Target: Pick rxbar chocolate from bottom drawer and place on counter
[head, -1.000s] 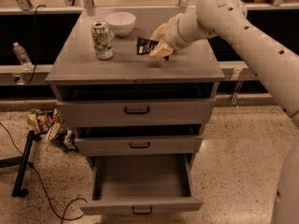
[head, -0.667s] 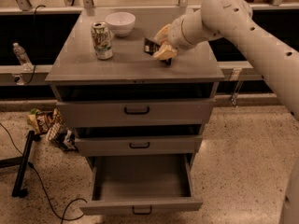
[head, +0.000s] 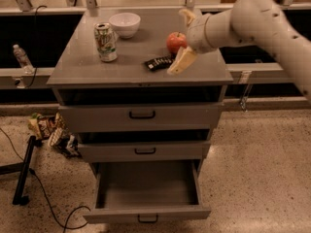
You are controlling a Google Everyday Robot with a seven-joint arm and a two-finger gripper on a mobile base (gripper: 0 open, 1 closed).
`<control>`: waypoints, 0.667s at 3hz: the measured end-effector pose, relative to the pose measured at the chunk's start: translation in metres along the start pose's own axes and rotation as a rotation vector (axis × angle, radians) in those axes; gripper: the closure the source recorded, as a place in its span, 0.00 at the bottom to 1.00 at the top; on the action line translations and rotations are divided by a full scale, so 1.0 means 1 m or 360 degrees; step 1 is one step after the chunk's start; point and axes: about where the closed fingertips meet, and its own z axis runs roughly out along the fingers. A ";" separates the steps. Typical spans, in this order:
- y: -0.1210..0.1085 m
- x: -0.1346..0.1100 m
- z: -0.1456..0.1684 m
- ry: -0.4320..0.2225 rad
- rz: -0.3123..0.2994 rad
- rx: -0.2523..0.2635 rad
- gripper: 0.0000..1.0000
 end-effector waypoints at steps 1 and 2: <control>0.013 -0.045 -0.051 -0.0259 -0.0085 0.0233 0.00; 0.007 -0.050 -0.066 -0.0264 -0.0143 0.0276 0.00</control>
Offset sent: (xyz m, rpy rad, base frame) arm -0.0347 0.0057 0.0294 0.0851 -0.1126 0.0294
